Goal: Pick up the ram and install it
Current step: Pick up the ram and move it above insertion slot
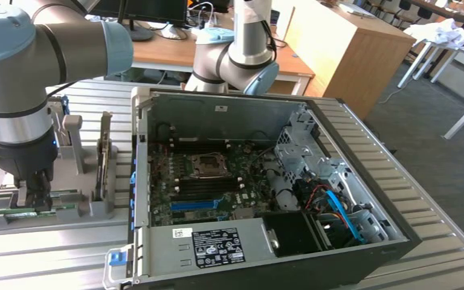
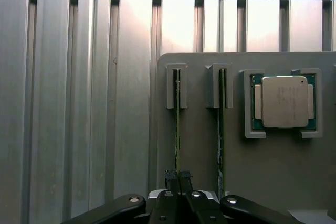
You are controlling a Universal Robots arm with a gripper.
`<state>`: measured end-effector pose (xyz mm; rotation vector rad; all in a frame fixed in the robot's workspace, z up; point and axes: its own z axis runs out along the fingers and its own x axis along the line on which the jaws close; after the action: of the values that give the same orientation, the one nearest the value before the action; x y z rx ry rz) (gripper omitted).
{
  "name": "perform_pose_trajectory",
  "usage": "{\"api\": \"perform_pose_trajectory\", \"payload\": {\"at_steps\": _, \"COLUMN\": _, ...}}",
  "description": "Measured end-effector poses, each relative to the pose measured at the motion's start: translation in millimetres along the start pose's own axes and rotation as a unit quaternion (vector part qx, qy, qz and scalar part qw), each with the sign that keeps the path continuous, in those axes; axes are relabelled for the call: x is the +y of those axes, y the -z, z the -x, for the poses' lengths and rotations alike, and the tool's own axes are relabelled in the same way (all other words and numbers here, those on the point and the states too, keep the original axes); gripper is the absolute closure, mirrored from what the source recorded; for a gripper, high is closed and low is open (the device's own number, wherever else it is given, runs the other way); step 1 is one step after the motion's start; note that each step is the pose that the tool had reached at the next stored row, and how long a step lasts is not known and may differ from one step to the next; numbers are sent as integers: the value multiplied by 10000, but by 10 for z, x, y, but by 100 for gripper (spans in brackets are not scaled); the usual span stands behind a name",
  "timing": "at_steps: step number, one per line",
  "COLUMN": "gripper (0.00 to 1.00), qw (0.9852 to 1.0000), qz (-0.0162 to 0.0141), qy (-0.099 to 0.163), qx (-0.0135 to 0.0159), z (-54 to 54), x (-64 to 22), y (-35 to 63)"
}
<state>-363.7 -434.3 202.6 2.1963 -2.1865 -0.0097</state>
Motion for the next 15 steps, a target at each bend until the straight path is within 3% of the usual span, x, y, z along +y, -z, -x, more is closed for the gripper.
{"api": "perform_pose_trajectory", "payload": {"at_steps": 8, "gripper": 89, "qw": 10000, "qz": -1, "qy": 0, "qx": -1, "z": 0, "x": 0, "y": 1}}
{"api": "perform_pose_trajectory", "payload": {"at_steps": 15, "gripper": 89, "qw": 10000, "qz": 0, "qy": 0, "qx": 0, "z": -2, "x": 3, "y": 68}}
